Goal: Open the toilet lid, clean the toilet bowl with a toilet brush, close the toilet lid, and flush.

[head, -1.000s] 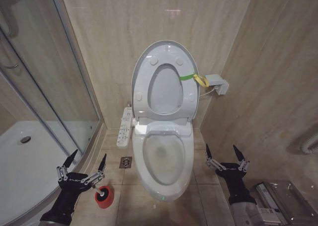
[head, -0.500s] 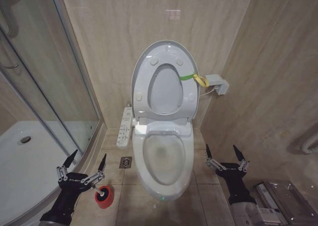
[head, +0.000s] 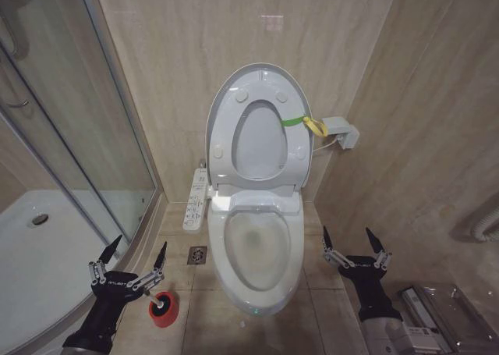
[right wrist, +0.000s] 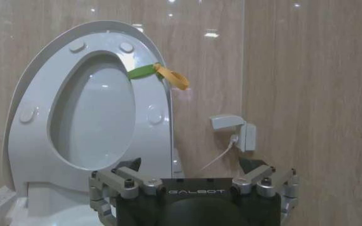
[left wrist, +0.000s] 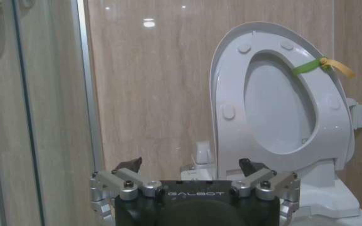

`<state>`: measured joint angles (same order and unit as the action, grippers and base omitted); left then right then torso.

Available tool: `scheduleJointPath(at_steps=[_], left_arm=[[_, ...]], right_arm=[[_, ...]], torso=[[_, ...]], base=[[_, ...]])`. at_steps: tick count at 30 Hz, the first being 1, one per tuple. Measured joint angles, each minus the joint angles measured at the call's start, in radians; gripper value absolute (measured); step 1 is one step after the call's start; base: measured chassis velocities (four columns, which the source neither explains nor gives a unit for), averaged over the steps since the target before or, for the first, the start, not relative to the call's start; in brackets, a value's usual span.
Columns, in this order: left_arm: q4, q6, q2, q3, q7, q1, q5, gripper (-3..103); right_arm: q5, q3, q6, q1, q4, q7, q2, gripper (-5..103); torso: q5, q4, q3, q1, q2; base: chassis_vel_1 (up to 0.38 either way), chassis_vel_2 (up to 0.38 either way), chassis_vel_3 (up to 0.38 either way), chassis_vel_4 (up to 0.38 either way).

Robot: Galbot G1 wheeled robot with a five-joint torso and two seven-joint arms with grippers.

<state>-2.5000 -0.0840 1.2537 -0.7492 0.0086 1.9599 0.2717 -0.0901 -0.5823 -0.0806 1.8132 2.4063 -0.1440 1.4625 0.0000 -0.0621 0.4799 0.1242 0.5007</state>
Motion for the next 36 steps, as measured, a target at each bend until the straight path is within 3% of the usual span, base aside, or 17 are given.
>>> scheduleJointPath(at_steps=[36], left_arm=[[0.000, 0.000, 0.000, 0.000, 0.000, 0.000, 0.000, 100]], right_arm=[[0.000, 0.000, 0.000, 0.000, 0.000, 0.000, 0.000, 100]], torso=[[0.0000, 0.0000, 0.000, 0.000, 0.000]], base=[[0.000, 0.000, 0.000, 0.000]])
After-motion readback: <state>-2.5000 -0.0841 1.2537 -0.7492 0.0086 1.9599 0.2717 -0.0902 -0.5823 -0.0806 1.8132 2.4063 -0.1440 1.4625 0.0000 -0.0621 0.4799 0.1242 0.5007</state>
